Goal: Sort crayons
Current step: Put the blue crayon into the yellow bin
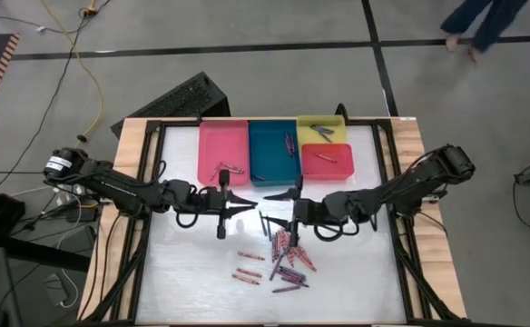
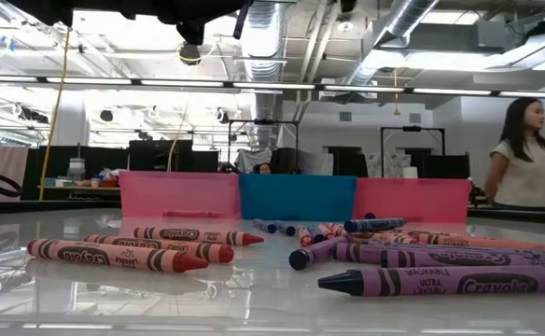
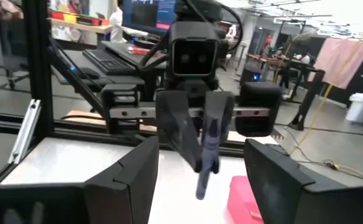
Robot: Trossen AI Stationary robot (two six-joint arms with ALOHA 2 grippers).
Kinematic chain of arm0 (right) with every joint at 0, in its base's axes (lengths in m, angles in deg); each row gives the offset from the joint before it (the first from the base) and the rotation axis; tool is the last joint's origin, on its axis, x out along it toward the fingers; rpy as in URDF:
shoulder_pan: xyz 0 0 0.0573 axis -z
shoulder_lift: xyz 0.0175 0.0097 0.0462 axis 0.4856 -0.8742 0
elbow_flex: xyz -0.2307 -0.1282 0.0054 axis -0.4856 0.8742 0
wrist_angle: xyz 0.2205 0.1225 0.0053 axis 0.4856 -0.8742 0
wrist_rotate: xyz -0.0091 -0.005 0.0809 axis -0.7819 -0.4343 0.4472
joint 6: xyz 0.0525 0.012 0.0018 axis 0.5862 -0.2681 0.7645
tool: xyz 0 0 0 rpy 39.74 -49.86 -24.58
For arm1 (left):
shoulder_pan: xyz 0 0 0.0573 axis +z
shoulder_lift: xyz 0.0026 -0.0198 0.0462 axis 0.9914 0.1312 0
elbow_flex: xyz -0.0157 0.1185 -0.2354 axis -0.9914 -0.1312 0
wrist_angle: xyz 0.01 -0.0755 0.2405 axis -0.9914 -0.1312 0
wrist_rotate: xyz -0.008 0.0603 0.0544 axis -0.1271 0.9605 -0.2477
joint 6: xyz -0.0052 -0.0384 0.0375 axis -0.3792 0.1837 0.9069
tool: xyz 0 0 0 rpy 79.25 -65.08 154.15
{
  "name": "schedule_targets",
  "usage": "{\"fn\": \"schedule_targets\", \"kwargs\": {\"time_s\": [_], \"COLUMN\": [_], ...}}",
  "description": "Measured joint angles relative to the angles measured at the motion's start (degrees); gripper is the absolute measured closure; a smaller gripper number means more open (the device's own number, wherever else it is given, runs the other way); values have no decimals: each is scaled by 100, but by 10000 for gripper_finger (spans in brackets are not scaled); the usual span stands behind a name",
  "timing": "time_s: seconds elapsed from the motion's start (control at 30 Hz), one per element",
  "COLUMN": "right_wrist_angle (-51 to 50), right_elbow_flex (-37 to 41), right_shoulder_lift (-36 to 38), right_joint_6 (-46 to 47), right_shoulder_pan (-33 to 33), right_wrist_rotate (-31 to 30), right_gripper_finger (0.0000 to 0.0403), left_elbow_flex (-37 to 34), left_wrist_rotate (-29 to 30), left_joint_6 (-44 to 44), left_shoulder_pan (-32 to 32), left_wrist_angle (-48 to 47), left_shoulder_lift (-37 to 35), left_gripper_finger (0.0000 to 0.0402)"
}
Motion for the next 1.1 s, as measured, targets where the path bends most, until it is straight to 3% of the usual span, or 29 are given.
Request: {"fn": "schedule_targets", "kwargs": {"time_s": [0.43,1.1], "right_wrist_angle": [647,666], "right_elbow_flex": [-2,-2], "right_shoulder_lift": [-155,-155], "right_joint_6": [-105,-98], "right_shoulder_pan": [171,207], "right_wrist_rotate": [466,482], "right_gripper_finger": [170,171], "left_elbow_flex": [0,9], "left_wrist_rotate": [48,251], "left_joint_6": [22,138], "left_shoulder_pan": [2,24], "left_wrist_angle": [82,669], "left_shoulder_lift": [0,306], "left_gripper_finger": [390,390]}}
